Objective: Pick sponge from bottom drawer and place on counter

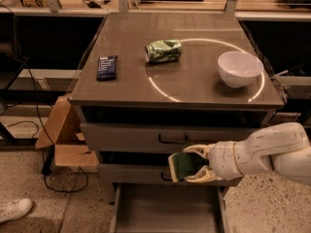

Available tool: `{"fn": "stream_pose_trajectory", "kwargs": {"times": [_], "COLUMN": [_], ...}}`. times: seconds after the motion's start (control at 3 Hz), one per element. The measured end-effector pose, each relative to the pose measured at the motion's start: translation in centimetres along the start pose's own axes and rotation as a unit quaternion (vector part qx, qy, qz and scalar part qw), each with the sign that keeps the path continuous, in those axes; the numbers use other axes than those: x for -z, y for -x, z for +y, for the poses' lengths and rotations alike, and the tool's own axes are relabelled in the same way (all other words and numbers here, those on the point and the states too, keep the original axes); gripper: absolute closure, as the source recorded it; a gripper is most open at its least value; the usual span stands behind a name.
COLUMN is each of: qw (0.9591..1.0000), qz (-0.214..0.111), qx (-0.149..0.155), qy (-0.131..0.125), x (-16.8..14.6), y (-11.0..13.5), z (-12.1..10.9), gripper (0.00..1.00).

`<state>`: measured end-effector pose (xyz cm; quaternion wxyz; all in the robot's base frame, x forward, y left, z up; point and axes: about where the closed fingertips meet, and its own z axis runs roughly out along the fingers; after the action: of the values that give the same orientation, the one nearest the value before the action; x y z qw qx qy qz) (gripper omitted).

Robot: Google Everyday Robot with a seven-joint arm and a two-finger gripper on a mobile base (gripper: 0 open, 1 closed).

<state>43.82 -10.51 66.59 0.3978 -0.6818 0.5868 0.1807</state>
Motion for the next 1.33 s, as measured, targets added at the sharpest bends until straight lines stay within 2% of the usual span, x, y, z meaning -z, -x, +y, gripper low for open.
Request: {"fn": "stream_pose_trajectory", "kwargs": {"times": [0.33,0.67,1.33], "qw": [0.9998,0.9999,0.9989], "qz": [-0.008,-0.007,0.016], "qx": [0.014,0.011,-0.041], "qy": [0.01,0.01,0.015], "x": [0.6,0.8,4.5], "y": [1.1,1.2,2.1], "z": [-4.0,-3.8,1.5], "gripper": [1.0,1.0,1.0]}}
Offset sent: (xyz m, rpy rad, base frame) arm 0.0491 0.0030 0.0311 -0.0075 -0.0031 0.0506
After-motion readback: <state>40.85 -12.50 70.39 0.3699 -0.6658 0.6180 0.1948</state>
